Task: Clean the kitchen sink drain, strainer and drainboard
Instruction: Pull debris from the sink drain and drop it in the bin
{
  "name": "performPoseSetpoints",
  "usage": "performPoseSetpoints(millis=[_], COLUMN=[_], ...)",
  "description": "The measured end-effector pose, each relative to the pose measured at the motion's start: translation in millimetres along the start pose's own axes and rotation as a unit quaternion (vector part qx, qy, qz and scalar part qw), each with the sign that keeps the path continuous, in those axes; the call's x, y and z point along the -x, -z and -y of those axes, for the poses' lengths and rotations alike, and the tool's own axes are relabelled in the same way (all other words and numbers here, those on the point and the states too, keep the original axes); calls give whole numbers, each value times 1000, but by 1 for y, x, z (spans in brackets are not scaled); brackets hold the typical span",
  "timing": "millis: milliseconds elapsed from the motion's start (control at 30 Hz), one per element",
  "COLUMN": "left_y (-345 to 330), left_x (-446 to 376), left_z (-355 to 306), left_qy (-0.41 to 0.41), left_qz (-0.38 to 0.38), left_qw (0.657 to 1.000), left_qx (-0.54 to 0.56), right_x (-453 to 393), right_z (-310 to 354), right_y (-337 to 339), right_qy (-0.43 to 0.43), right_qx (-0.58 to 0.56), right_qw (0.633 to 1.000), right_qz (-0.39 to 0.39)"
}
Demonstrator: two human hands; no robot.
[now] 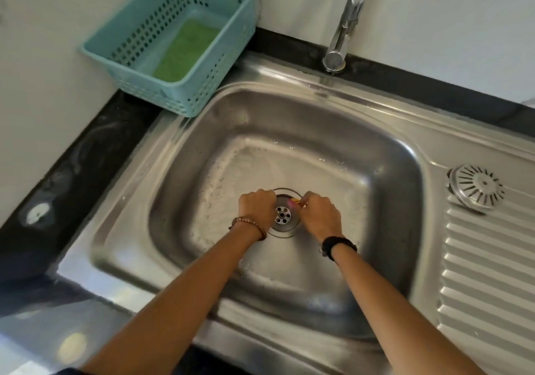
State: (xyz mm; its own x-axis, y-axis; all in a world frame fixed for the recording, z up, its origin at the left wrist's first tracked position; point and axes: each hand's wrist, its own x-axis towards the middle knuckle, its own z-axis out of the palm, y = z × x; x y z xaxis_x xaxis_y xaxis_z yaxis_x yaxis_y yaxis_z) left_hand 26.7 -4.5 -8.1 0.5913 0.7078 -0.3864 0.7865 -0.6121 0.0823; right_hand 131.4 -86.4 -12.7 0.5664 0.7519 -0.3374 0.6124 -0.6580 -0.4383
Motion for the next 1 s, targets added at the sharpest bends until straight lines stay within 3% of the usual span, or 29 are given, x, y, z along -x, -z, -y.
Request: performPoseSetpoints(millis=[167, 367, 533, 633, 700, 833, 900, 1000], left_y=[63, 93, 33, -28, -74, -165, -212, -294], left_x=[72, 258, 422, 489, 517, 531, 522, 494], left_z=[18, 80, 159, 198, 221, 252, 267, 290], left_qy=[66, 69, 148, 254, 297, 392, 434, 488], left_qz=[-63, -148, -191, -194, -202, -178, -167, -152], left_qw=[970, 905, 838, 791, 730, 540, 463, 392], left_qx=[223, 393, 489, 522, 581, 723, 755, 765], right_x=[67, 220, 336, 381, 396, 399, 391, 368], right_z=[38, 116, 169, 191, 201, 211, 209, 196], right_y=[48, 45, -20, -88, -142, -243, -293, -381], right_qy=[15, 133, 228, 275, 291, 315, 314, 311], right_qx=[-196, -349, -331, -218, -121, 42, 88, 134], right_qw=[979, 928, 907, 913, 921, 912, 905, 896], right_qz=[-43, -20, 126, 210, 231, 259, 274, 287])
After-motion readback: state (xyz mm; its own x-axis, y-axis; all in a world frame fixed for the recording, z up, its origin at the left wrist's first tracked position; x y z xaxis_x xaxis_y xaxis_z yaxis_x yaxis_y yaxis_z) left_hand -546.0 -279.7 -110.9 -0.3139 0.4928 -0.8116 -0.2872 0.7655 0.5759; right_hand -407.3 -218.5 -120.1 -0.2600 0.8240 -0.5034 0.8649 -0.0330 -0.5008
